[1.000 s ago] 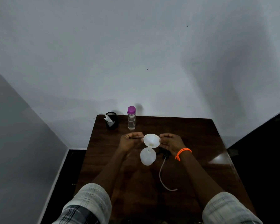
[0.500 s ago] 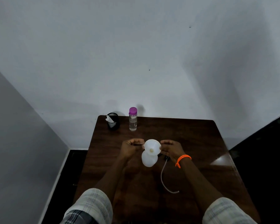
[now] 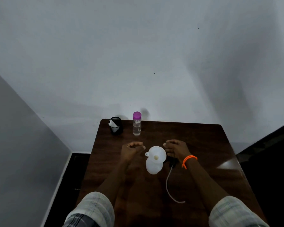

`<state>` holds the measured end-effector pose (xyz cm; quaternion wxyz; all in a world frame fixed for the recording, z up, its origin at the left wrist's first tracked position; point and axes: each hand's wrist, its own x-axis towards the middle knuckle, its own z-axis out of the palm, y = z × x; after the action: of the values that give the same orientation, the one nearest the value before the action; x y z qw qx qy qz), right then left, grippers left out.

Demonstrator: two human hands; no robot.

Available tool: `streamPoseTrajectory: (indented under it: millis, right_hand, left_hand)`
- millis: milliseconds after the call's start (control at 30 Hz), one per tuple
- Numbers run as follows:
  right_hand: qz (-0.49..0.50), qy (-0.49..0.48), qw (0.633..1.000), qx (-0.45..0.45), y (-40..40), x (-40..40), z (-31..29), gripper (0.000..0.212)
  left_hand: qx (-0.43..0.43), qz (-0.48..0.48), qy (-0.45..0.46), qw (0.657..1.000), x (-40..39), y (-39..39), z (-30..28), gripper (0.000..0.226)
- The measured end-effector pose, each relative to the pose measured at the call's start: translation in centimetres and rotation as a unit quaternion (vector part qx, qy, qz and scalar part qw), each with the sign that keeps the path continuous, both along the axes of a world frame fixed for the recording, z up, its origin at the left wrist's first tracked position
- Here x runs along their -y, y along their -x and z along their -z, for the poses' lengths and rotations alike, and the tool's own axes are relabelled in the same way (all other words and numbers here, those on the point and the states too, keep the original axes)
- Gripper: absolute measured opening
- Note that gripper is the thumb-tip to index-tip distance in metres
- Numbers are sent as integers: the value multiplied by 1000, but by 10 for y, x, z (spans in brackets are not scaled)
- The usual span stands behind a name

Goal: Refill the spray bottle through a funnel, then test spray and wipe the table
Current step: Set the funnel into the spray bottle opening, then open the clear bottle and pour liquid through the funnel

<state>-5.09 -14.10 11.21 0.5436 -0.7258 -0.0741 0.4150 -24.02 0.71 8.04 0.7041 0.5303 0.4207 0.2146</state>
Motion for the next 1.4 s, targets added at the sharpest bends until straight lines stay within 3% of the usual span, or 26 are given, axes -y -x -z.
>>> streamPoseTrajectory:
  millis: [133, 333, 467, 633, 867, 1033, 1267, 1400]
  right_hand:
    - [-36, 52, 994, 87, -11, -28, 1, 11]
    - [-105, 104, 964, 222, -26, -94, 19, 10]
    - [-155, 116, 944, 269, -24, -134, 27, 30]
    - [-189, 87, 943, 260, -25, -167, 41, 57]
    - [-210, 35, 942, 260, -23, -177, 48, 41]
    - [-215, 46, 935, 279, -26, -178, 54, 52]
    - [-182, 11, 946, 267, -35, -166, 41, 66]
    - [-165, -49, 944, 281, -34, -159, 6, 51]
  left_hand:
    - [-59, -33, -41, 997, -24, -8, -1, 25]
    - [-135, -49, -87, 986, -61, -27, 15, 25]
    - [-161, -53, -145, 975, -83, -47, 23, 34]
    - [-146, -54, -212, 965, -109, -76, 30, 61]
    - [-124, -71, -256, 956, -110, -101, 37, 38]
    - [-126, -75, -272, 951, -115, -107, 35, 19]
    - [-114, -81, -315, 939, -116, -106, 5, 36]
    - [-93, -78, -328, 937, -110, -108, -40, 42]
